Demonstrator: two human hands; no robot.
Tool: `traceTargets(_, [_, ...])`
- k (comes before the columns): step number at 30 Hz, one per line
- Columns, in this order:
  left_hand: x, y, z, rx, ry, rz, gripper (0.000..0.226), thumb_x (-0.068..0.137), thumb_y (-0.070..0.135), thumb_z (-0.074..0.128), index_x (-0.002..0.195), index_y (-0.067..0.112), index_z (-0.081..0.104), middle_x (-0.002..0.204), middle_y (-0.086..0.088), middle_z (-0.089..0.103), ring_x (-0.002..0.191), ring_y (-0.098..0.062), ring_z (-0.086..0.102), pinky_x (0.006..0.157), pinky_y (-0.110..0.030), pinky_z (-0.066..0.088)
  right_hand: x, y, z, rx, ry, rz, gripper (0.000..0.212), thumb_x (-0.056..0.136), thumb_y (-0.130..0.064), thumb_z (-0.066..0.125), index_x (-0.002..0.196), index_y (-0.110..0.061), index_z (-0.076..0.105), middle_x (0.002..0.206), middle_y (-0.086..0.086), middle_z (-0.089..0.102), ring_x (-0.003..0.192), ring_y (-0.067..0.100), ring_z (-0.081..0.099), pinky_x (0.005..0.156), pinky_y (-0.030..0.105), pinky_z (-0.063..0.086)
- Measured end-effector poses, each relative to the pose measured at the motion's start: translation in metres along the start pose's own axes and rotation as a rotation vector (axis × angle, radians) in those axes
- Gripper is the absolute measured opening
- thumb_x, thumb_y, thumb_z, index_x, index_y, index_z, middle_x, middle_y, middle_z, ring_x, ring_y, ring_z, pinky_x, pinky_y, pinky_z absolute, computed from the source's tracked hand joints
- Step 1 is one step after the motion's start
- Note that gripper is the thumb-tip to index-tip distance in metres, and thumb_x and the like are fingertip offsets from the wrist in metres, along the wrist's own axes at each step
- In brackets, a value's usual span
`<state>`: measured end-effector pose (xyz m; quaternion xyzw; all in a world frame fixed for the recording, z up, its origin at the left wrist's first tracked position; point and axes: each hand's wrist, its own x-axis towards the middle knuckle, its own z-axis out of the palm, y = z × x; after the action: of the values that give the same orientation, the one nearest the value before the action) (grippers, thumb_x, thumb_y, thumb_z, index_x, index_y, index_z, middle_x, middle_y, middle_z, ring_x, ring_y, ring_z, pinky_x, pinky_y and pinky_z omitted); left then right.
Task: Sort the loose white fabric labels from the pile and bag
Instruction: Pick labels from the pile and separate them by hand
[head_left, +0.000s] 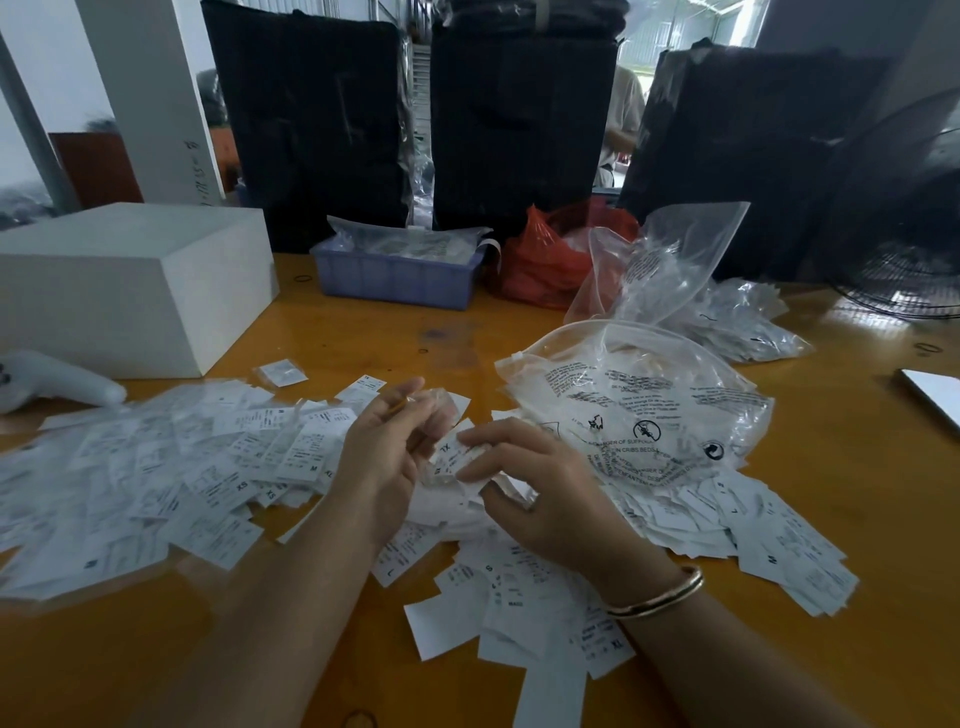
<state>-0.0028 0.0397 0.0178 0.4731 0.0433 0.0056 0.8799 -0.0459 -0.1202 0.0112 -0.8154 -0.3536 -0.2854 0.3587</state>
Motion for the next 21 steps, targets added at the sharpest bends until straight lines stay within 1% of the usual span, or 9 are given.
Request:
traceTargets(3, [-0.0022, 0.0010, 0.0015, 0.024, 0.000, -0.010, 0.018, 0.089, 0.010, 0.062, 0.104, 0.021, 0.062, 0.093, -0.003, 0.072, 0.070, -0.007, 0.070, 0.053, -0.015, 0.051, -0.0011, 0.0005, 0.0009, -0.064, -0.002, 0.010, 0.017, 0.084, -0.008, 0.058, 0.096, -0.009, 0.070, 0.118, 0.005, 0.062, 0.106, 0.010, 0.059, 0.085, 0.022, 0.050])
traceTargets(5, [-0.0038, 0.0016, 0.0019, 0.049, -0.031, -0.002, 0.020, 0.089, 0.011, 0.061, 0.105, 0.023, 0.062, 0.096, -0.003, 0.071, 0.075, -0.009, 0.070, 0.055, -0.016, 0.052, -0.0016, 0.0009, -0.0003, -0.049, -0.007, 0.033, 0.021, 0.087, -0.015, 0.056, 0.103, -0.009, 0.068, 0.120, 0.005, 0.060, 0.110, 0.011, 0.058, 0.088, 0.022, 0.048])
traceTargets(9, [-0.0080, 0.0017, 0.0047, 0.124, -0.115, 0.015, 0.021, 0.090, 0.008, 0.059, 0.103, 0.024, 0.067, 0.080, 0.002, 0.071, 0.068, -0.009, 0.066, 0.060, -0.021, 0.054, -0.0011, -0.0005, 0.0005, -0.037, 0.079, 0.071, 0.025, 0.089, -0.021, 0.054, 0.104, -0.006, 0.067, 0.116, 0.006, 0.061, 0.108, 0.010, 0.057, 0.089, 0.020, 0.048])
traceTargets(12, [-0.0094, 0.0018, 0.0044, 0.143, -0.136, 0.002, 0.021, 0.092, 0.005, 0.055, 0.096, 0.019, 0.071, 0.077, 0.000, 0.071, 0.068, -0.009, 0.067, 0.061, -0.021, 0.054, 0.0010, -0.0003, 0.0029, -0.058, 0.163, 0.090, 0.021, 0.090, -0.015, 0.054, 0.101, -0.005, 0.068, 0.112, 0.006, 0.063, 0.104, 0.008, 0.058, 0.087, 0.015, 0.047])
traceTargets(14, [-0.0098, 0.0017, 0.0040, 0.157, -0.149, 0.002, 0.020, 0.089, 0.008, 0.058, 0.089, 0.020, 0.074, 0.081, 0.001, 0.072, 0.071, -0.009, 0.068, 0.059, -0.021, 0.053, 0.0020, 0.0025, 0.0034, -0.051, 0.211, 0.119, 0.017, 0.089, -0.001, 0.056, 0.099, -0.005, 0.069, 0.108, 0.002, 0.063, 0.102, 0.006, 0.059, 0.083, 0.015, 0.049])
traceTargets(15, [-0.0099, 0.0013, 0.0043, 0.171, -0.155, 0.008, 0.018, 0.085, 0.011, 0.062, 0.085, 0.022, 0.075, 0.083, 0.001, 0.073, 0.073, -0.009, 0.069, 0.059, -0.020, 0.053, 0.0023, 0.0034, 0.0033, -0.028, 0.237, 0.153, 0.020, 0.087, 0.006, 0.056, 0.097, -0.005, 0.069, 0.106, -0.001, 0.063, 0.100, 0.004, 0.059, 0.082, 0.015, 0.049])
traceTargets(17, [-0.0092, 0.0000, 0.0045, 0.192, -0.151, 0.024, 0.015, 0.078, 0.013, 0.068, 0.080, 0.025, 0.077, 0.086, 0.002, 0.074, 0.077, -0.009, 0.069, 0.061, -0.018, 0.052, 0.0036, 0.0029, 0.0030, 0.060, 0.289, 0.269, 0.029, 0.086, 0.011, 0.055, 0.093, -0.013, 0.069, 0.102, -0.009, 0.064, 0.095, -0.002, 0.060, 0.077, 0.012, 0.048])
traceTargets(19, [-0.0071, -0.0019, 0.0041, 0.196, -0.135, 0.039, 0.017, 0.075, 0.011, 0.070, 0.080, 0.025, 0.077, 0.089, 0.002, 0.074, 0.081, -0.009, 0.068, 0.067, -0.019, 0.052, 0.0045, 0.0005, 0.0036, 0.194, 0.338, 0.418, 0.039, 0.087, 0.011, 0.054, 0.091, -0.027, 0.065, 0.096, -0.015, 0.066, 0.081, -0.005, 0.060, 0.068, 0.010, 0.045])
traceTargets(21, [-0.0061, -0.0028, 0.0033, 0.191, -0.133, 0.055, 0.018, 0.067, 0.016, 0.072, 0.081, 0.026, 0.077, 0.089, 0.001, 0.074, 0.080, -0.010, 0.069, 0.068, -0.019, 0.053, 0.0048, -0.0004, 0.0041, 0.306, 0.371, 0.534, 0.043, 0.087, 0.007, 0.056, 0.093, -0.035, 0.063, 0.085, -0.006, 0.068, 0.069, 0.004, 0.060, 0.060, 0.016, 0.045])
